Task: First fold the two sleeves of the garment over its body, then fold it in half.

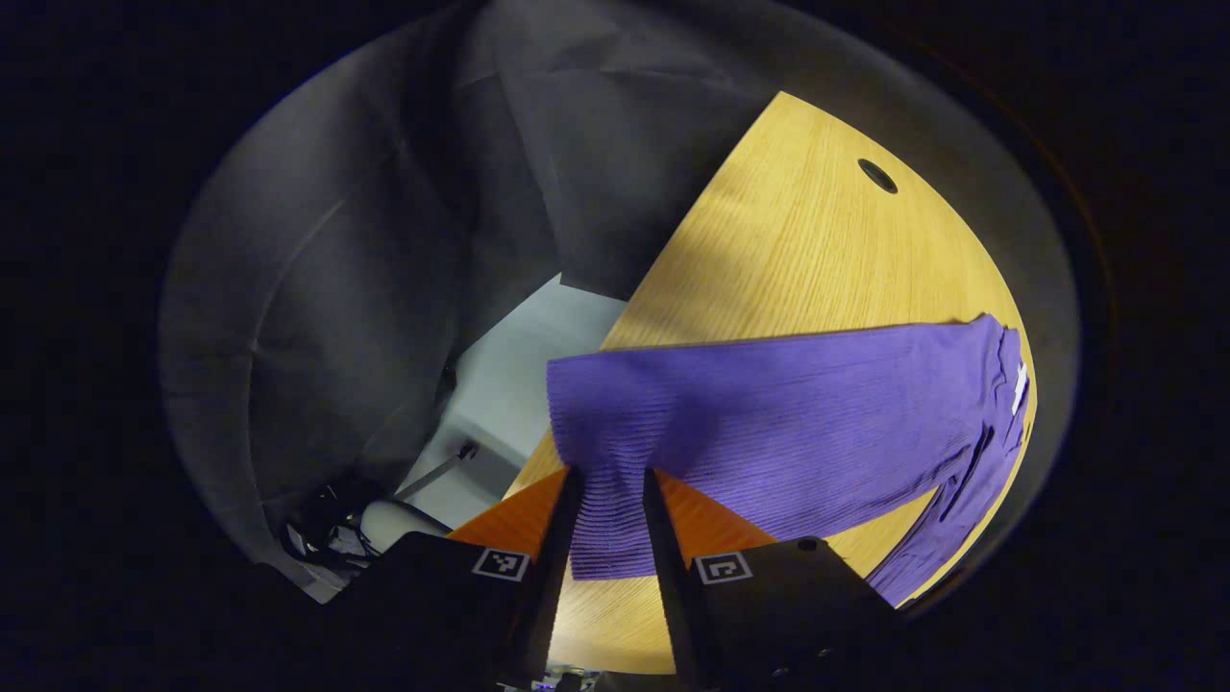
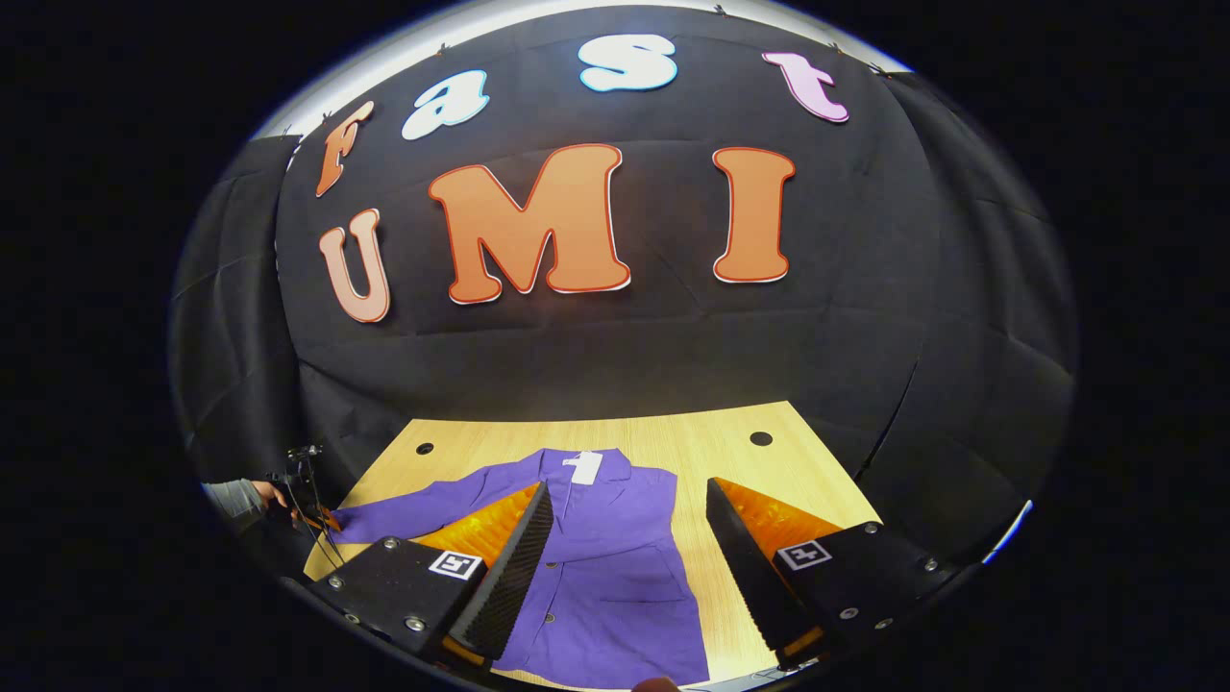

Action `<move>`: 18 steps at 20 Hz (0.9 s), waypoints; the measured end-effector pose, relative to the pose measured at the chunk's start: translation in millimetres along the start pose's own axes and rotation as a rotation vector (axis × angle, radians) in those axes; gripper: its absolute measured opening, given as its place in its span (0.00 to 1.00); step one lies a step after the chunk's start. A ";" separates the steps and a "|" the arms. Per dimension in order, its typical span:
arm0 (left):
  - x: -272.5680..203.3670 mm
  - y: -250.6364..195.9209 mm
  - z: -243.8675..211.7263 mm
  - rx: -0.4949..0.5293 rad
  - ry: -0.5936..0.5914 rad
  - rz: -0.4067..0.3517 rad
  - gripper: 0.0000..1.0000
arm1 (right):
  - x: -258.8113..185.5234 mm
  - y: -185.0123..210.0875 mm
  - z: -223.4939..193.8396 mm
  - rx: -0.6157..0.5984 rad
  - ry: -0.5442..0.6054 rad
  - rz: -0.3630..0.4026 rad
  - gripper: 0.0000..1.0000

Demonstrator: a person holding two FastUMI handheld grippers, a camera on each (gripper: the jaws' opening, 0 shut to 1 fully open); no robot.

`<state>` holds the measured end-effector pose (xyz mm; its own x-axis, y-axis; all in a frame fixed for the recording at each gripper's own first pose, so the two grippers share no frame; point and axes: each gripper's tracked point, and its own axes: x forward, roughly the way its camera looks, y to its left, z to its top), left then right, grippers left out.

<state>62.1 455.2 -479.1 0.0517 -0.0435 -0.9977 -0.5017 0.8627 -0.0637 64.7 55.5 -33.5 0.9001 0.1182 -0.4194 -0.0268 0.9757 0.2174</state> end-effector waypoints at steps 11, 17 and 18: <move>-57.5 -46.2 6.9 0.086 -0.059 -0.009 0.08 | 2.2 -27.6 4.8 -0.008 -0.022 0.036 0.95; -120.9 -125.9 6.7 0.219 -0.158 -0.096 0.08 | -4.6 -47.0 12.0 -0.004 -0.066 0.072 1.00; -127.8 -141.1 4.7 0.241 -0.163 -0.100 0.08 | -5.8 -51.8 10.9 -0.007 -0.070 0.071 1.00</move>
<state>130.3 341.3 -342.5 0.2385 -0.0696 -0.9686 -0.2693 0.9536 -0.1348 65.6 2.3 -32.7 0.9241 0.1737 -0.3405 -0.0939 0.9667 0.2382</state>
